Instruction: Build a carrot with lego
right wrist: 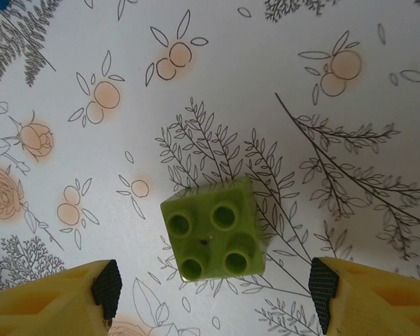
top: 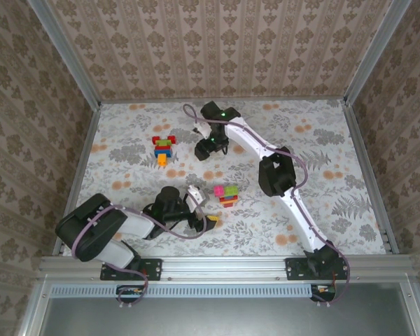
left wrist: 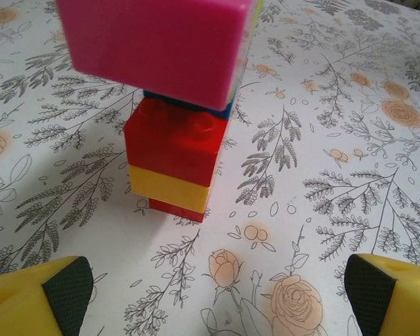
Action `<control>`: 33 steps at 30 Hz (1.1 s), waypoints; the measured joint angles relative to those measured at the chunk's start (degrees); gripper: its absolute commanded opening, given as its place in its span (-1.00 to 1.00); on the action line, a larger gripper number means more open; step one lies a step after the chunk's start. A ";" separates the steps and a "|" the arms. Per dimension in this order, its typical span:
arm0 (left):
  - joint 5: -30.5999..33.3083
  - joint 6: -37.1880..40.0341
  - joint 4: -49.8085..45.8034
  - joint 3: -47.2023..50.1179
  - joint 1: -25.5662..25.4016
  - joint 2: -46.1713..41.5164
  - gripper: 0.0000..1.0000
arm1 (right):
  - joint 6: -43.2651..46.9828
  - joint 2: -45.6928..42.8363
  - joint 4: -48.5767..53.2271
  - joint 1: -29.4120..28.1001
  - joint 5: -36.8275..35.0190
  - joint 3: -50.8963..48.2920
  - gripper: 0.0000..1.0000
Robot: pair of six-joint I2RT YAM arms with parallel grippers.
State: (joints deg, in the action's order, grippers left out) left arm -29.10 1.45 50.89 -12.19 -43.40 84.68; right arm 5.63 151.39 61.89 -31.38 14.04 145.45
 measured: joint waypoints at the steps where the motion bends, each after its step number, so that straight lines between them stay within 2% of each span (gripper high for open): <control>1: 0.00 0.00 0.00 -0.07 0.09 0.11 0.91 | 0.00 0.13 0.02 -0.02 0.15 0.04 0.48; 17: -0.24 0.00 -0.22 -0.76 0.44 0.90 0.91 | -0.50 3.69 -0.33 -0.02 1.46 4.09 0.35; 33: -0.66 0.00 -0.42 -1.38 0.74 1.90 0.91 | -1.53 4.37 -0.37 0.04 1.77 4.63 -0.10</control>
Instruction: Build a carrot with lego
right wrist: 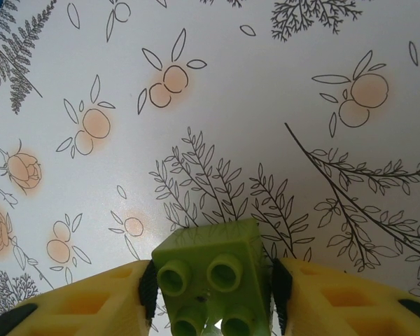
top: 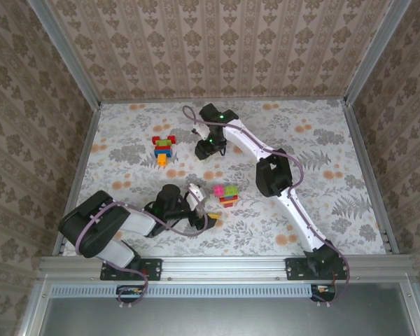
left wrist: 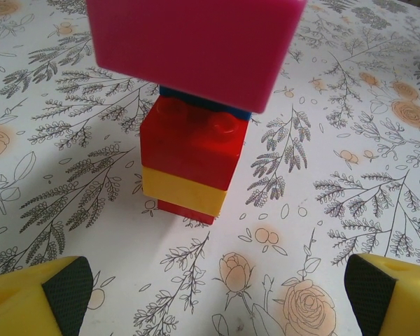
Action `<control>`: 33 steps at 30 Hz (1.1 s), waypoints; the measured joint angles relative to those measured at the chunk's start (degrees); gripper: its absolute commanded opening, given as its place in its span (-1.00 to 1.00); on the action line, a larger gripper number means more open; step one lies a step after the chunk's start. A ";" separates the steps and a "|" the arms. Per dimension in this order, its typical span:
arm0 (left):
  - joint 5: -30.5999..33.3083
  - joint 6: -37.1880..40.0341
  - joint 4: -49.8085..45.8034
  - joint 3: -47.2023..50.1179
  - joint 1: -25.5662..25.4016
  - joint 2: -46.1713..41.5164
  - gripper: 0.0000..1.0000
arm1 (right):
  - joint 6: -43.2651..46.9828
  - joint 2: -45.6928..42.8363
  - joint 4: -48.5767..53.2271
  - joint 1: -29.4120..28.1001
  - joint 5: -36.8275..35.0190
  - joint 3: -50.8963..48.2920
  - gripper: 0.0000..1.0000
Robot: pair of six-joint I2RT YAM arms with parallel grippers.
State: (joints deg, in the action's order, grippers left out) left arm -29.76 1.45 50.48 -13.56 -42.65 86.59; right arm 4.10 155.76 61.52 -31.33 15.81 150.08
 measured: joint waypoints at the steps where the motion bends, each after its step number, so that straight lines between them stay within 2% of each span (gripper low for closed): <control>1: 0.00 0.00 0.00 0.00 0.00 0.02 0.91 | 0.04 0.00 0.00 0.00 0.00 0.00 -0.14; 13: 0.00 0.00 0.00 -0.09 0.00 0.70 0.91 | -0.46 0.00 0.00 0.00 0.13 0.48 -0.35; 15: 0.00 0.00 0.00 -0.09 0.02 0.74 0.91 | -0.70 0.00 0.02 0.00 0.13 0.48 -0.34; 20: -0.02 0.00 0.00 -0.09 0.02 0.79 0.91 | -1.40 0.00 0.09 -0.02 0.13 0.52 -0.16; 33: -0.02 0.00 0.00 -0.09 0.02 0.79 0.91 | -1.31 0.00 0.39 -0.17 0.13 0.63 -0.29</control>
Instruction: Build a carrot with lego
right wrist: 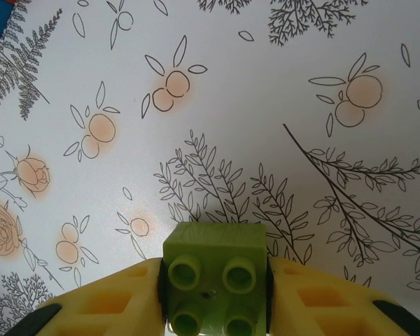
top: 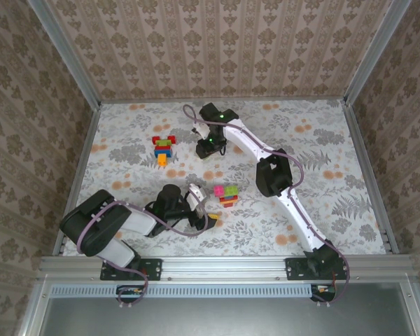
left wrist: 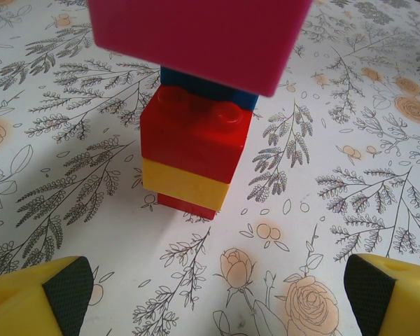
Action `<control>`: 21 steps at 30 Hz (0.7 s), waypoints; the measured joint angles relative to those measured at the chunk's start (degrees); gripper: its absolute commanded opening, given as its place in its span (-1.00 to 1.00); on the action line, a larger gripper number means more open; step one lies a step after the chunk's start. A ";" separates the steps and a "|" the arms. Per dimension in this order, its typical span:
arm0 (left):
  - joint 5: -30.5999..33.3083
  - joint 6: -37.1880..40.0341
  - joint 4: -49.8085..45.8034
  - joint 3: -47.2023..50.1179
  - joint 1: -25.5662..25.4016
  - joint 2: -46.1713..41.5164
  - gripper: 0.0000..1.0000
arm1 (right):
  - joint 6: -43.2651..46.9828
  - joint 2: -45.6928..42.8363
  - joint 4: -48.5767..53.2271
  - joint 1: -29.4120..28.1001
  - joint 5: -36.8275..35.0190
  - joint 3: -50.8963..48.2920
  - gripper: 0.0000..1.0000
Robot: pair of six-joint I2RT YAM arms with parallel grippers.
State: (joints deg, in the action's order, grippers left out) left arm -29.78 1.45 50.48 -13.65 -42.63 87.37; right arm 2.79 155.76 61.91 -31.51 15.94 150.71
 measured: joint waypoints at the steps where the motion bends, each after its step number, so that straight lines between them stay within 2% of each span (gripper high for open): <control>1: 0.00 0.00 0.00 0.00 0.00 0.00 0.91 | 0.02 0.00 0.02 -0.04 0.00 0.00 -0.30; 14: 0.00 0.00 0.00 -0.44 0.00 0.02 0.91 | -0.22 -0.26 -0.09 -0.31 -0.31 -0.33 -0.47; 21: -0.07 0.31 0.04 -0.63 0.68 0.02 0.92 | -3.26 -9.92 -0.07 0.57 -5.66 -10.43 -0.48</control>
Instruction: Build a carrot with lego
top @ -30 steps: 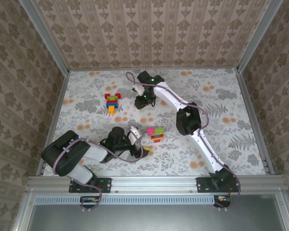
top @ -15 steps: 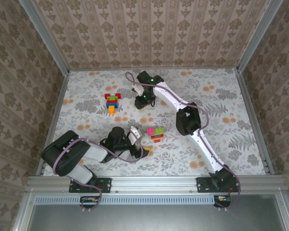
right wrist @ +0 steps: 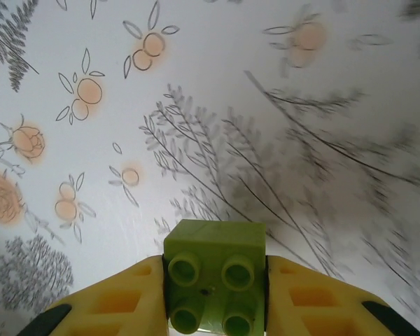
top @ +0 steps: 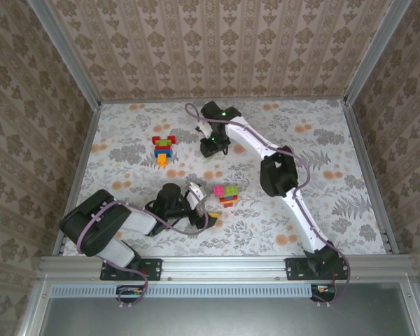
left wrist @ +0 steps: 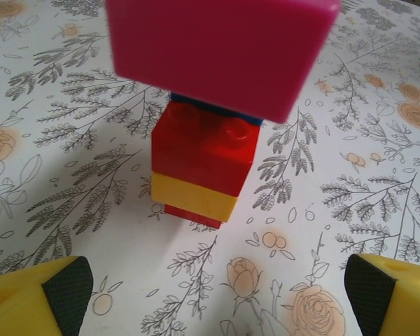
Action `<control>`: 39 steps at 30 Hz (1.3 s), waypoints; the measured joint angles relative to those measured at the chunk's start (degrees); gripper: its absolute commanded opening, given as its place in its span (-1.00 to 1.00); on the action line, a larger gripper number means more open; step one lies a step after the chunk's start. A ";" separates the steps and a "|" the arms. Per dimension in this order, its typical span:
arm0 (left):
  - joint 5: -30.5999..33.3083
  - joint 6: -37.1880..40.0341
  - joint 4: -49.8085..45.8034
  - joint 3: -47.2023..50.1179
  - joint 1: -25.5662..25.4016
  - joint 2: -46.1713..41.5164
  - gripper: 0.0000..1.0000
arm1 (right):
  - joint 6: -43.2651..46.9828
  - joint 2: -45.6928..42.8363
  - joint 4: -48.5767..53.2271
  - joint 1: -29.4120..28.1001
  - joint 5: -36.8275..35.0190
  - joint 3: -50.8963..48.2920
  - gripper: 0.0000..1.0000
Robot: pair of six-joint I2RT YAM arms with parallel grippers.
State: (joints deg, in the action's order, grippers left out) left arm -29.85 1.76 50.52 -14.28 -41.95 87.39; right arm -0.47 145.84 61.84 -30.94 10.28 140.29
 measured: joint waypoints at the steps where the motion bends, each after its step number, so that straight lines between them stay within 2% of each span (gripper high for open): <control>1: -0.22 0.17 0.04 0.00 0.24 0.00 0.93 | -0.37 -2.38 -0.17 0.33 -0.74 -1.90 -0.48; 10: -3.43 2.60 0.04 -1.51 1.55 -0.76 0.95 | -3.76 -25.92 -4.94 4.07 -4.68 -23.45 -0.49; 18: -5.53 5.77 -2.08 -6.34 2.43 -0.72 0.95 | -6.91 -36.85 -7.19 4.48 -6.27 -41.31 -0.48; 24: -9.03 7.13 -4.11 -10.10 2.84 -0.33 0.94 | -8.59 -47.15 -7.96 4.50 -7.78 -49.79 -0.49; 30: -10.97 7.34 -5.33 -10.93 2.21 0.15 0.94 | -9.01 -53.18 -8.13 5.20 -8.66 -54.84 -0.49; 39: -10.97 7.32 -5.57 -14.08 -1.66 3.28 0.90 | -10.10 -55.89 -9.11 5.68 -8.63 -60.48 -0.51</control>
State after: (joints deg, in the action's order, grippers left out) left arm -40.82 9.08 44.95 -28.36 -43.62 90.67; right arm -10.57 89.95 52.73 -25.26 1.65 79.81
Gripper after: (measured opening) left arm 0.959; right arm 0.290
